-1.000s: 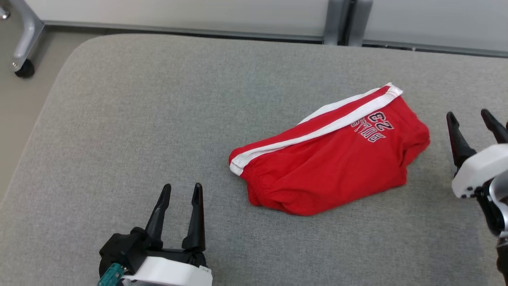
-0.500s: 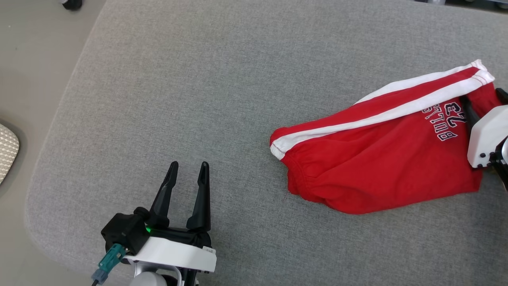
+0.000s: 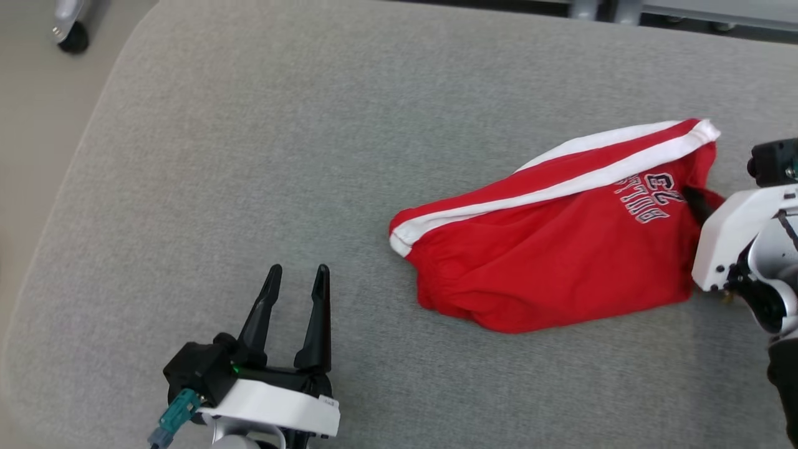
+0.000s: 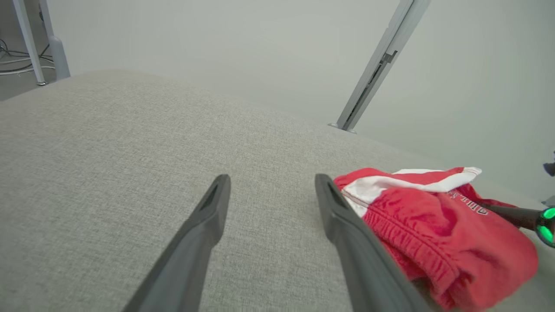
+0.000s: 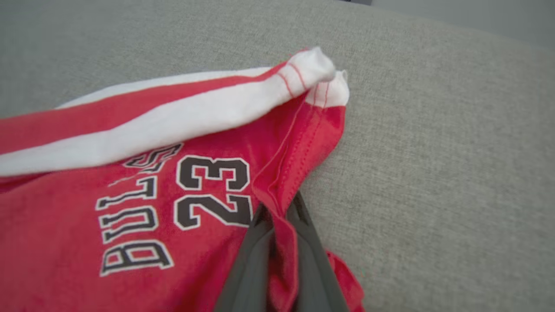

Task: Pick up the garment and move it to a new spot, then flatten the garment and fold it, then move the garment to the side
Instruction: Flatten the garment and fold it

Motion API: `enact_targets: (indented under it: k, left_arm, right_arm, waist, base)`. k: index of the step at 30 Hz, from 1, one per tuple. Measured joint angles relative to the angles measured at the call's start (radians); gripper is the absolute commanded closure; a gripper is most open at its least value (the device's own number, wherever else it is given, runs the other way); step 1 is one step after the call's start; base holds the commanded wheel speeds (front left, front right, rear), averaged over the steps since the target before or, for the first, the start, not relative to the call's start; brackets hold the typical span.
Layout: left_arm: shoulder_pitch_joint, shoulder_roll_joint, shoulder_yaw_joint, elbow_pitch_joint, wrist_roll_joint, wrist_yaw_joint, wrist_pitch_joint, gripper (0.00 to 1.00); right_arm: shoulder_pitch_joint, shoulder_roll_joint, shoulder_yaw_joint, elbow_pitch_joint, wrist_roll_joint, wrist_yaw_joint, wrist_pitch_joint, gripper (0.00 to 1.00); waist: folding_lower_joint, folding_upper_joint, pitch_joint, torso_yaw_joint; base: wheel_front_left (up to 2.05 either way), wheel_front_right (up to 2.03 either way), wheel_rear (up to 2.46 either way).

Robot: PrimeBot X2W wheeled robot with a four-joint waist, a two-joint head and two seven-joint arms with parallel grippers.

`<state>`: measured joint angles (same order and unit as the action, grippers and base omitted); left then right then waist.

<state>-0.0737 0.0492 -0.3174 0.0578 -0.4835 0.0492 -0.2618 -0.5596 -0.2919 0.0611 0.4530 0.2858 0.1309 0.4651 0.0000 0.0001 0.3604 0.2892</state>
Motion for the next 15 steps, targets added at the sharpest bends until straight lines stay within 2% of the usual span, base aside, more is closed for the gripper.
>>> enact_targets:
  k: [3,8,15]
  left_arm:
    - [0.019,-0.001,0.009,0.013,0.015,-0.007,0.000,0.00]
    - [0.069,-0.001,0.032,0.030,0.056,-0.028,0.000,0.00]
    - [0.134,0.000,0.074,0.030,0.104,-0.049,0.000,0.00]
  right_arm:
    - [0.040,0.016,-0.026,-0.035,0.086,0.000,-0.016,1.00]
    - [0.141,0.002,-0.082,-0.127,0.186,0.000,-0.012,1.00]
    - [0.293,0.021,-0.207,-0.147,0.242,0.000,-0.007,1.00]
  waist:
    - [0.0000,-0.0001,-0.027,-0.035]
    - [0.0000,0.0000,-0.090,-0.096]
    - [0.0000,0.0000,-0.160,-0.165]
  base:
    - [0.00,0.00,0.00]
    - [0.00,0.00,0.00]
    - [0.00,0.00,0.00]
